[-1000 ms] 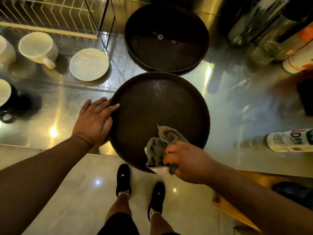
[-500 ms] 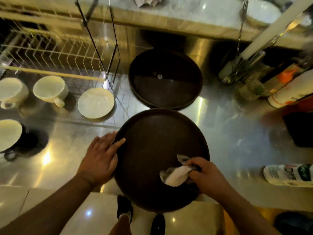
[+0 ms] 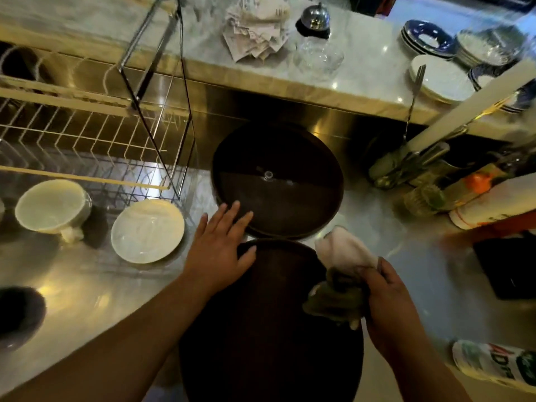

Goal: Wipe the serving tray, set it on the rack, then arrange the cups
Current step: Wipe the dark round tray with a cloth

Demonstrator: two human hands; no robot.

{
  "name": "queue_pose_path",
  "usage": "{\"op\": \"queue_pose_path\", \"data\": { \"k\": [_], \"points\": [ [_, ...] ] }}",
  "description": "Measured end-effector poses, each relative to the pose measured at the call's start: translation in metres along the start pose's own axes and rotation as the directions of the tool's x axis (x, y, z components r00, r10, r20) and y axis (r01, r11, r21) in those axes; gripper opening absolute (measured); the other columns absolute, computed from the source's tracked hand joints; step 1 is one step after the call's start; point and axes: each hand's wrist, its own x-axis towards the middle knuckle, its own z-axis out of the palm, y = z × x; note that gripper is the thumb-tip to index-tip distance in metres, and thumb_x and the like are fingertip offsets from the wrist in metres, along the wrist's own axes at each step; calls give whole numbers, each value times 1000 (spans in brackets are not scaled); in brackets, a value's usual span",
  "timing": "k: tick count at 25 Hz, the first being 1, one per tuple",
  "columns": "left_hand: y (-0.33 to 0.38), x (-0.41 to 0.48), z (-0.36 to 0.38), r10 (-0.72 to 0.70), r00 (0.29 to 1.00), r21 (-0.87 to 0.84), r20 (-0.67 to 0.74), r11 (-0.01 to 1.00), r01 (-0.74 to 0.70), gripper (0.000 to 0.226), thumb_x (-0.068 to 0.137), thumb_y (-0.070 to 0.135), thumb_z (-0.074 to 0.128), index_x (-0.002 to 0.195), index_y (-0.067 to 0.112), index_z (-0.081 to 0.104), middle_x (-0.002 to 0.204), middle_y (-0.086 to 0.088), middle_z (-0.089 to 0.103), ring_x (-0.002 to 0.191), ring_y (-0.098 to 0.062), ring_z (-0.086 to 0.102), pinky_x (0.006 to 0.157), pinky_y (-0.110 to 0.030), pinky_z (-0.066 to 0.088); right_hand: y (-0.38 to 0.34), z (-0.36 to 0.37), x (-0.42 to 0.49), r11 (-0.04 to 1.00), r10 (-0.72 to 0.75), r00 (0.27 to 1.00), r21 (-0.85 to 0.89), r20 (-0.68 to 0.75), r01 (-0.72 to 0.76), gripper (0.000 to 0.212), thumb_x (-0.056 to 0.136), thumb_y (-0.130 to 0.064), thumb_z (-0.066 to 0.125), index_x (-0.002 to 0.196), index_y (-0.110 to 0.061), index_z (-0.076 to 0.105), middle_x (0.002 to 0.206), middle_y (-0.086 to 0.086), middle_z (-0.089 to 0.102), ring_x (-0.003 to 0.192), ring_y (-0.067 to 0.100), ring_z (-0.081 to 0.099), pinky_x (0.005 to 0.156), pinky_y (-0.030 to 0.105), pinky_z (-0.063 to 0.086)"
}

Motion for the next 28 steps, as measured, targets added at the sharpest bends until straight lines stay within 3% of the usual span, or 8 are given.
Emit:
{"op": "queue_pose_path", "data": {
  "k": [3,7,13,16,19,23,25,28],
  "points": [
    [-10,54,6,-66,998,24,3,998,66,81,89,71,37,160,35,22,173,-1,12,160,-22,4,128,-53,4,-29,4,31,995,-91,995,47,-33,92,22,97,-27,55,94,-40,73,95,8,76,80,32,72,54,38,55],
    [-27,69,19,-81,996,57,24,995,80,77,90,71,35,156,31,36,170,0,25,159,-21,6,128,-56,5,-61,10,93,970,-238,969,-58,-62,234,16,96,-34,54,97,-43,68,88,8,72,68,31,64,49,36,51],
    [-28,74,26,-64,998,135,7,989,62,64,96,58,31,153,31,42,164,-1,39,155,-25,24,127,-56,15,-97,54,200,894,-441,887,-162,-139,419,26,96,-20,54,120,-24,62,100,-2,68,79,6,64,69,32,55],
    [-29,77,28,-74,997,169,21,983,69,63,95,57,35,153,33,42,164,0,39,153,-25,27,126,-57,18,-110,93,260,847,-515,847,-229,-133,479,32,94,-22,57,125,-19,63,114,4,67,95,14,64,80,21,51],
    [-30,79,31,-78,997,188,2,979,76,61,95,55,40,151,34,46,162,1,42,152,-25,30,124,-57,21,-114,142,313,757,-482,876,-507,-10,411,33,95,-27,56,127,-20,63,127,14,62,109,29,61,82,26,44],
    [-32,79,32,-73,997,189,-19,979,75,61,93,55,45,149,33,50,159,0,46,149,-26,35,123,-57,24,-103,193,318,436,-433,864,-778,259,452,31,91,-26,56,118,-25,71,133,17,58,119,41,56,100,42,47],
    [-30,80,30,-79,997,191,-25,978,82,61,92,54,46,147,32,54,157,-1,48,148,-26,38,122,-57,26,-94,201,299,394,-451,782,-690,430,607,24,86,-22,59,103,-24,76,121,12,64,109,37,59,90,36,50],
    [-29,82,28,-84,996,203,-25,975,88,59,91,53,47,143,29,60,155,-3,52,145,-28,43,122,-56,27,-72,186,259,228,-430,543,-495,722,839,19,83,-21,59,91,-23,76,104,5,66,97,32,59,78,34,49]
  ]
}}
